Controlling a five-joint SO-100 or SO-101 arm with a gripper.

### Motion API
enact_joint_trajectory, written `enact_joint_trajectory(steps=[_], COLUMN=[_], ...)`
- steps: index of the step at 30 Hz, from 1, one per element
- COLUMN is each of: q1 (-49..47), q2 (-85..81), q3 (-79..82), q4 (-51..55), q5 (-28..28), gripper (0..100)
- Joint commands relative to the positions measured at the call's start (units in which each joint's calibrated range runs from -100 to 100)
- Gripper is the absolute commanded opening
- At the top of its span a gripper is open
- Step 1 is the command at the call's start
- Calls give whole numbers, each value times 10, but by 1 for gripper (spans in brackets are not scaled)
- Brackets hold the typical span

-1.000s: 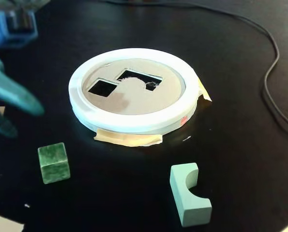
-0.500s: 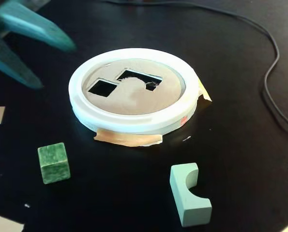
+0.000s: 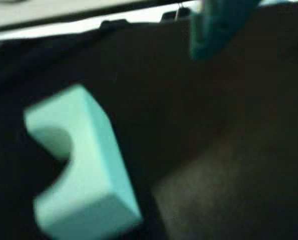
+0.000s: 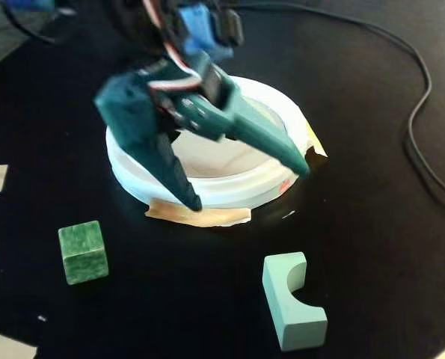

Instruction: Pick up the U shape block and drop it in corresponding U shaped hole

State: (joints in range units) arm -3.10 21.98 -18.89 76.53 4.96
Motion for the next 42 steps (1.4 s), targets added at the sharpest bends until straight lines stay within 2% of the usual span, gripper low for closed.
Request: enact_joint_trajectory(steps=[1,9,36,38,40,41,42], q1=[10,7,30,48,61,66,71], q2=[97,237,295,295,295,295,295], q3=[-198,-327,-345,-344,-344,-344,-344], q4=[52,70,68,69,69,69,69], q5=[9,22,23,23,23,23,23], gripper=[99,99,99,97,90,85,76])
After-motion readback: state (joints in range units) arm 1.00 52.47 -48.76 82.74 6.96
